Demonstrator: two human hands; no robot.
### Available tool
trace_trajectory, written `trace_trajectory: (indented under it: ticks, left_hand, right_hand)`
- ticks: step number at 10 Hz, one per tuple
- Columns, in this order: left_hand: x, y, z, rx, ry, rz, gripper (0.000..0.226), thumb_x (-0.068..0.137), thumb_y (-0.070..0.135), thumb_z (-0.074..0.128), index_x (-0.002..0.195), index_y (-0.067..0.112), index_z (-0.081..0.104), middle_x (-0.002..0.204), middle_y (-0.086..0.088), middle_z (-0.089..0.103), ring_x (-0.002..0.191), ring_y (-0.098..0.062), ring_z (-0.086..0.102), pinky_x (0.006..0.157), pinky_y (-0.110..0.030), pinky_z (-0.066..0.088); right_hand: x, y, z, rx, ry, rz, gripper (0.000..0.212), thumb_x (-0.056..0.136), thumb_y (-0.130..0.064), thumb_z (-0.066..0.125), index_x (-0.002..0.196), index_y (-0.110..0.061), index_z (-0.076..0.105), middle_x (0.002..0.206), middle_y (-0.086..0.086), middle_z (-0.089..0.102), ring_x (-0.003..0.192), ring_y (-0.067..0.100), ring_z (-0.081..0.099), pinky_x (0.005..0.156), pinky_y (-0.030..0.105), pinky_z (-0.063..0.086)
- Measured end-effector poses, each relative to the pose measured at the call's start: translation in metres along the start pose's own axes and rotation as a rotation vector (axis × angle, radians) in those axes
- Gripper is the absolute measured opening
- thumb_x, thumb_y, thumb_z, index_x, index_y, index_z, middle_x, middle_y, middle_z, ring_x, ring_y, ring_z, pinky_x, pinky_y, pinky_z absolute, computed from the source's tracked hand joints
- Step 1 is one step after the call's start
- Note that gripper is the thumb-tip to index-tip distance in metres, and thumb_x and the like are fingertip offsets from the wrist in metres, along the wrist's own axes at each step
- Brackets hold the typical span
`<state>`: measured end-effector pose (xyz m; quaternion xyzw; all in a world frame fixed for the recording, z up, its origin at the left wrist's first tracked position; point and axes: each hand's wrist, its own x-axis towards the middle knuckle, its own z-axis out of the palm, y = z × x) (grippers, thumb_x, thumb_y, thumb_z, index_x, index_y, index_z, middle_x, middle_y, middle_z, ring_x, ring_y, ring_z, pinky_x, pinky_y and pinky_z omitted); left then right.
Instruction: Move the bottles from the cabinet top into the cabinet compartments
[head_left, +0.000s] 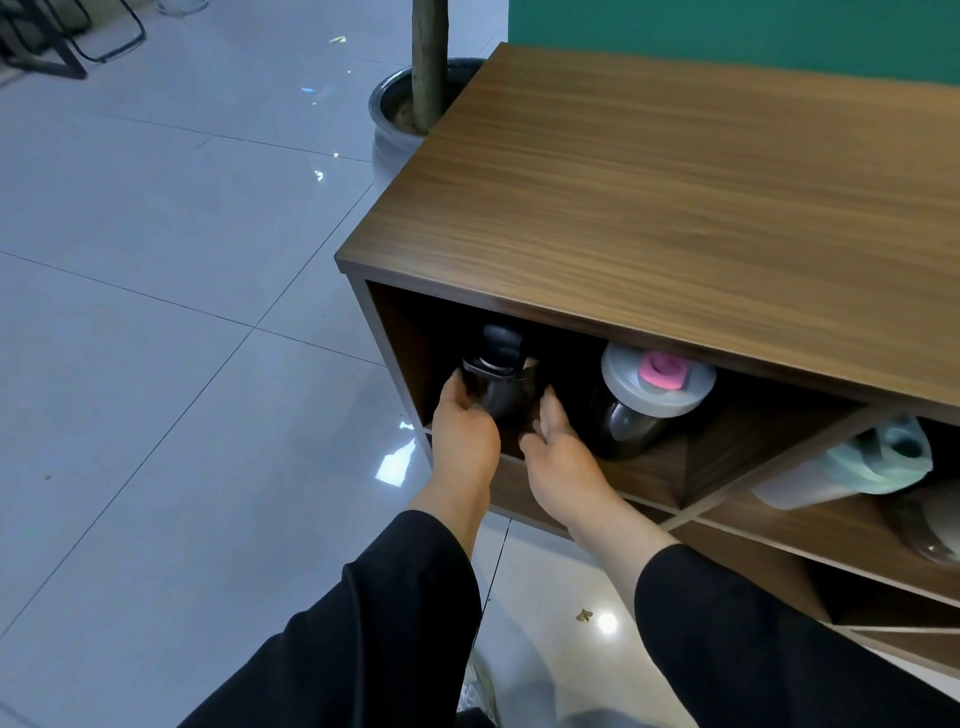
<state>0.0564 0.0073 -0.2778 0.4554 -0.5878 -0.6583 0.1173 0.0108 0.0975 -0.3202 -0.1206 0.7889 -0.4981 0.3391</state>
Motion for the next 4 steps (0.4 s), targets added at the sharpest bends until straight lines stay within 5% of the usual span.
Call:
trace_trajectory:
  ticks: [2, 3, 4]
  left_hand:
    - [-0.018, -0.002, 0.009, -0.132, 0.142, -0.248, 0.044, 0.102, 0.006, 0.038, 0.143, 0.017, 0.050, 0.135, -0.010, 0.060, 0.125, -0.029, 0.055, 0.110, -0.041, 0.044]
    - [-0.038, -0.001, 0.021, -0.233, 0.084, -0.381, 0.027, 0.102, 0.020, 0.045, 0.120, 0.010, 0.061, 0.106, -0.015, 0.068, 0.097, -0.028, 0.065, 0.097, -0.045, 0.052]
    - [-0.064, -0.001, 0.030, -0.312, 0.021, -0.432, 0.022, 0.103, 0.030, 0.047, 0.105, 0.015, 0.062, 0.095, -0.012, 0.066, 0.091, -0.023, 0.063, 0.095, -0.041, 0.051]
  right_hand:
    - [-0.021, -0.005, -0.006, 0.080, 0.074, -0.009, 0.058, 0.105, -0.029, 0.038, 0.158, -0.025, 0.013, 0.162, 0.000, 0.029, 0.146, 0.017, 0.031, 0.102, 0.020, 0.025]
    - [-0.033, -0.007, -0.006, 0.207, 0.079, 0.024, 0.055, 0.102, -0.042, 0.040, 0.154, -0.029, 0.028, 0.155, -0.002, 0.041, 0.143, 0.020, 0.037, 0.109, 0.027, 0.026]
    - [-0.049, -0.008, 0.000, 0.385, 0.015, 0.166, 0.054, 0.093, -0.056, 0.046, 0.136, -0.025, 0.055, 0.132, 0.007, 0.063, 0.124, 0.029, 0.057, 0.106, 0.043, 0.041]
